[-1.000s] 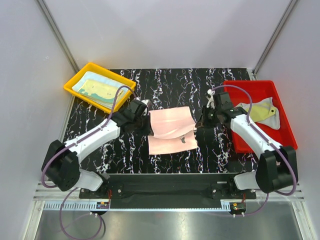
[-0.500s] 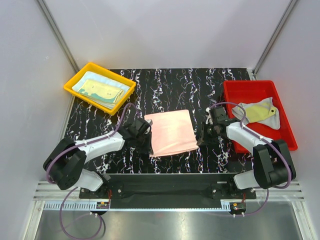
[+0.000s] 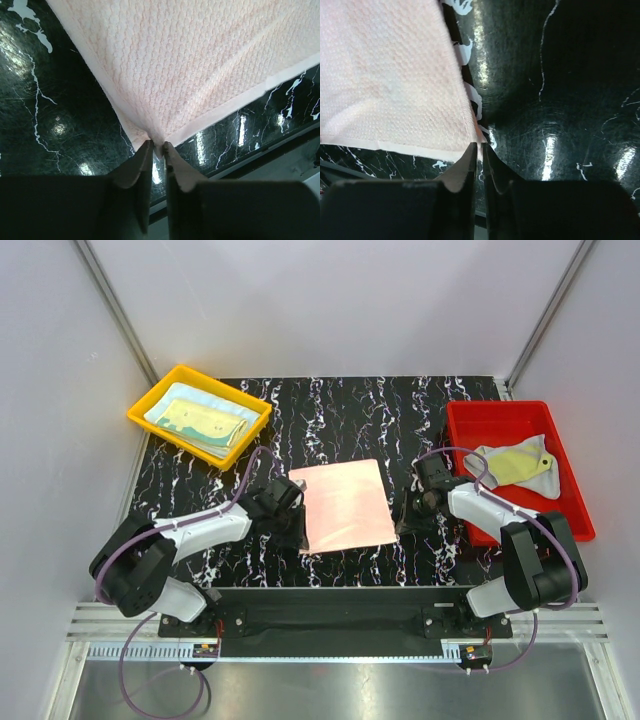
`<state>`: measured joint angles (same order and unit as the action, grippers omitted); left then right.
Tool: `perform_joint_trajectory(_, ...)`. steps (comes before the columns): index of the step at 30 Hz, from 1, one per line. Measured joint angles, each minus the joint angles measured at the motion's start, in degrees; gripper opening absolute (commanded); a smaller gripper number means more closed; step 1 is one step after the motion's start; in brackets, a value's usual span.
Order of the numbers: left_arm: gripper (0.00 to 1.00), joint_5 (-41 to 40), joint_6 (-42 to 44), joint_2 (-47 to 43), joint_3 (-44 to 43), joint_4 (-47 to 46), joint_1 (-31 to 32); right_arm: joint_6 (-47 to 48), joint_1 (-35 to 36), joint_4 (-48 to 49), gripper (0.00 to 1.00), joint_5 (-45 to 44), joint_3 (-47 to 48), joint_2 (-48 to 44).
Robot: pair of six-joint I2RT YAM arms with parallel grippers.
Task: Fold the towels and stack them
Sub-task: Fold the towel
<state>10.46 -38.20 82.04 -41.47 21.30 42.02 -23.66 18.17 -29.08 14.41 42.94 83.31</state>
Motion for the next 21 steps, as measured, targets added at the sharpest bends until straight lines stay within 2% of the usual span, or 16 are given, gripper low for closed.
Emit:
perform_joint_trajectory(2,0.27,0.1,-0.1,0.1,0.0,0.0,0.0,-0.1,0.0,-0.3,0.25,-0.5,0.0,0.0)
perform_joint_trajectory(3,0.28,0.1,-0.2,0.1,0.1,0.1,0.0,-0.2,0.0,-0.5,0.25,-0.9,0.0,0.0)
perform_joint_trajectory(8,0.33,0.0,-0.2,0.1,-0.2,2.8,0.0,-0.2,0.0,-1.1,0.25,-1.8,0.2,0.0)
perform_joint_trajectory(12,0.32,0.0,0.3,-0.2,-2.4,5.2,0.0,-0.3,0.1,-2.4,0.19,-1.9,1.2,-0.6)
perform_joint_trajectory(21,0.32,2.7,0.2,1.4,-3.1,-1.2,0.1,-0.9,0.8,-0.5,0.18,-1.3,2.8,0.8)
